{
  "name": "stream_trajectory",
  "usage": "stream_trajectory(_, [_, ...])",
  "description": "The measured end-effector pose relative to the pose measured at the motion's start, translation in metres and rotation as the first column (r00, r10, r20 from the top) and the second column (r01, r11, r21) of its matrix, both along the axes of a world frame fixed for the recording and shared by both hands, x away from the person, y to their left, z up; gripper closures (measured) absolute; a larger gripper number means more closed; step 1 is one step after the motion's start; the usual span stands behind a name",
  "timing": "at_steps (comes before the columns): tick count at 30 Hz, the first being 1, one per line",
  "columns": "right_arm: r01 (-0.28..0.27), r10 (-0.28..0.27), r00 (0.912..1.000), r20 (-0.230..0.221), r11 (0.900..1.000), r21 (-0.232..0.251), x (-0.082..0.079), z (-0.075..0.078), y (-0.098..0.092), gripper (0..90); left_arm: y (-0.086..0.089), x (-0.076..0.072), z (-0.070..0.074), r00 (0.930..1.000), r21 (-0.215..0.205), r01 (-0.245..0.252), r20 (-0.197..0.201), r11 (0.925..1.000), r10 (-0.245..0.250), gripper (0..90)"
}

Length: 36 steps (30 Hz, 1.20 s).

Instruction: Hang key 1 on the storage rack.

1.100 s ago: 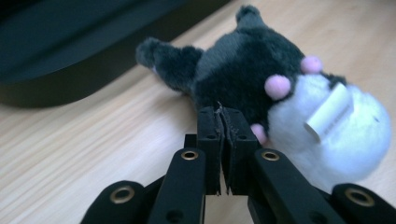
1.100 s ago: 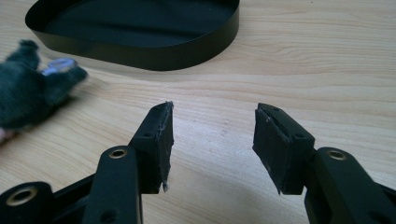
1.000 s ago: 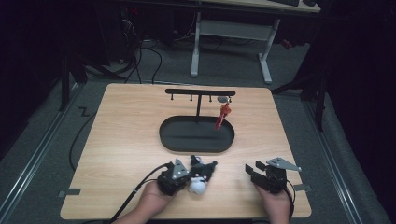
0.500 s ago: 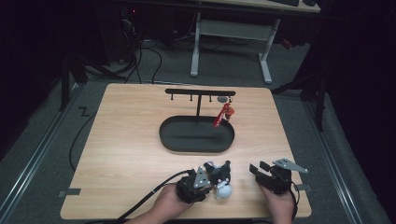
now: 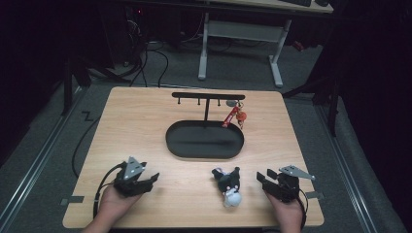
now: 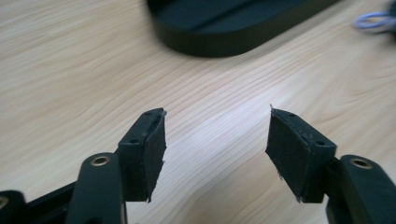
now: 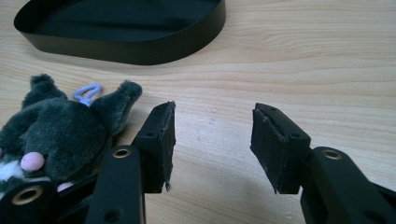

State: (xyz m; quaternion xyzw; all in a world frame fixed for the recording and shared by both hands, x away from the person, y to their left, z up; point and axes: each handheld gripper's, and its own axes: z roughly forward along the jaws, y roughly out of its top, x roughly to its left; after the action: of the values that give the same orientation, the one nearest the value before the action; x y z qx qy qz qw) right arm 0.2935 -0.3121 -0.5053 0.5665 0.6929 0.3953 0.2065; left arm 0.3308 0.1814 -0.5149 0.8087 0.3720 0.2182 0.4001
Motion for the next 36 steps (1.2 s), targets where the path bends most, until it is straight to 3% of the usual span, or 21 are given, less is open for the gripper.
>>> stream_trajectory(1, [0.003,-0.003,1.0000,-0.003,1.000,0.002,0.000,-0.001,0.001,49.7,0.006,0.002,-0.004,0.9997,0.013,0.001,-0.023,0.9999,-0.001,40.8])
stream_trajectory(3, [0.006,-0.006,1.0000,-0.006,1.000,0.022,0.001,-0.001,0.002,49.5,0.013,0.008,-0.005,0.9991,0.031,-0.012,-0.041,0.9995,0.013,36.4])
stream_trajectory(5, [0.002,-0.002,1.0000,-0.009,1.000,0.003,0.001,-0.002,0.004,49.0,0.017,0.011,-0.005,0.9982,0.009,-0.032,-0.049,0.9994,0.033,35.6])
stream_trajectory(7, [-0.001,0.001,0.9999,-0.013,1.000,-0.007,0.001,-0.003,0.005,48.6,0.016,0.011,-0.002,0.9989,-0.003,-0.029,-0.037,0.9996,0.029,35.1])
stream_trajectory(9, [-0.008,0.007,0.9999,-0.015,1.000,-0.026,-0.001,-0.003,0.007,48.5,0.013,0.011,0.000,0.9997,0.023,-0.023,-0.008,0.9995,0.023,33.9])
stream_trajectory(13, [-0.020,0.019,0.9996,-0.020,0.998,-0.052,-0.005,-0.003,0.008,51.2,0.013,0.016,-0.004,0.9994,0.033,-0.030,-0.016,0.9990,0.030,33.6])
stream_trajectory(17, [-0.009,0.008,0.9998,-0.017,0.999,-0.040,-0.007,0.000,0.008,57.0,0.015,0.019,-0.005,0.9985,0.017,-0.043,-0.032,0.9989,0.044,33.9])
stream_trajectory(20, [-0.022,0.022,0.9997,-0.012,0.999,-0.036,-0.009,0.002,0.008,59.0,0.015,0.020,-0.006,0.9986,0.031,-0.042,-0.029,0.9986,0.043,34.0])
stream_trajectory(25, [-0.048,0.048,0.9988,0.005,0.999,0.011,-0.010,0.010,0.017,52.2,0.017,0.021,-0.007,0.9985,0.030,-0.050,-0.018,0.9983,0.051,33.9])
stream_trajectory(28, [-0.057,0.057,0.9979,0.031,0.998,0.007,-0.012,0.015,0.029,51.8,0.018,0.022,-0.008,0.9988,0.034,-0.043,-0.024,0.9985,0.044,33.9])
stream_trajectory(30, [-0.095,0.096,0.9943,0.048,0.995,-0.006,-0.015,0.019,0.040,53.9,0.019,0.022,-0.007,0.9990,0.032,-0.039,-0.019,0.9987,0.040,33.9])
stream_trajectory(34, [-0.194,0.192,0.9802,0.048,0.980,0.035,-0.020,0.023,0.060,59.0,0.020,0.021,-0.005,0.9991,0.024,-0.039,-0.015,0.9989,0.039,34.1])
stream_trajectory(36, [-0.217,0.214,0.9757,0.048,0.974,0.060,-0.024,0.025,0.070,60.3,0.019,0.020,-0.005,0.9993,0.030,-0.035,-0.013,0.9989,0.036,34.1])
